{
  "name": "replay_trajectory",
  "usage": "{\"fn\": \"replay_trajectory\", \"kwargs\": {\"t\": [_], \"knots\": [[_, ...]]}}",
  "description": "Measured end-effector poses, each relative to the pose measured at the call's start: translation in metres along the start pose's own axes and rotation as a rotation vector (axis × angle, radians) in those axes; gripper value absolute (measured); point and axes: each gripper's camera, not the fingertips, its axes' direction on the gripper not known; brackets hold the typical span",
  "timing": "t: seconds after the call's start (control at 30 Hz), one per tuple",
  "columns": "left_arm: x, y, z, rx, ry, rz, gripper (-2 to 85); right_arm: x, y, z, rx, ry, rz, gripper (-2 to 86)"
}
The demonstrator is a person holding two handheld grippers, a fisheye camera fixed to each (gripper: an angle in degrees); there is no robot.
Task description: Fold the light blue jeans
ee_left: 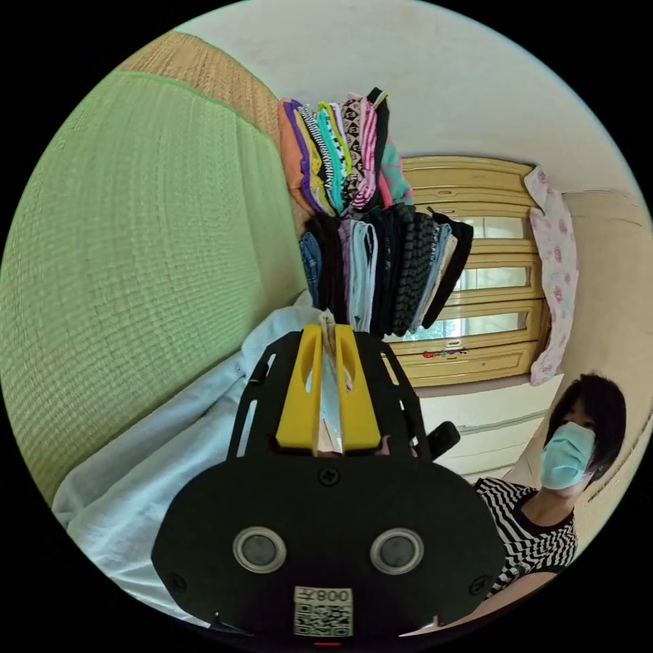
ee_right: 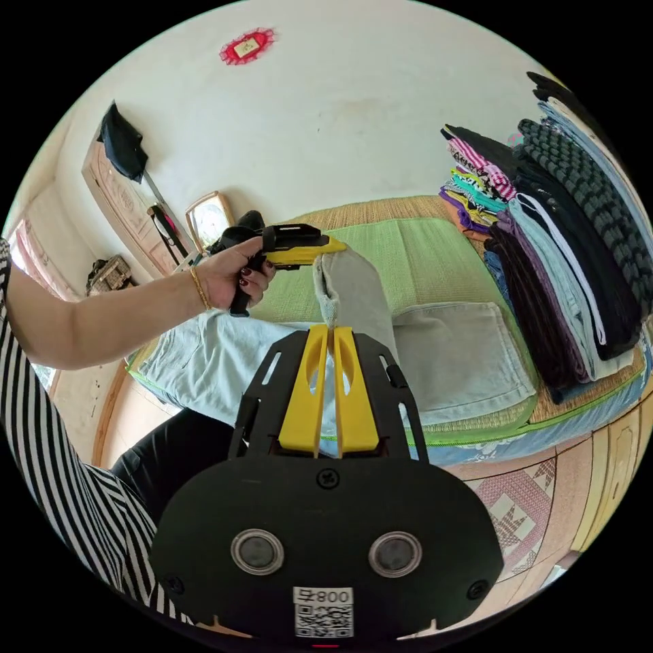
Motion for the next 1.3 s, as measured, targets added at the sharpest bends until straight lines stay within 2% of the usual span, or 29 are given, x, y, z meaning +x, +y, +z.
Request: {"fn": "replay_trajectory", "kwargs": {"t": [0.2,0.47,0.7,1.07,1.3], "knots": [[0.080,-0.031,0.052,-0.039,-0.046,0.267,3.3,0.063,0.006,-0.057,0.194,-0.056,0.180,1.0],[0.109,-0.065,0.149,-0.200,-0.275,0.381,3.3,0.150,0.030,-0.058,0.238,-0.126,0.445,1.0],[0.093,-0.091,0.223,-0.339,-0.438,0.353,3.4,0.199,0.038,-0.033,0.183,-0.101,0.580,0.9],[0.050,-0.114,0.288,-0.507,-0.564,0.253,5.3,0.241,0.048,0.005,0.085,-0.098,0.747,0.8],[0.036,-0.116,0.273,-0.454,-0.443,0.176,6.7,0.247,0.048,0.004,0.147,-0.199,0.839,0.8]]}}
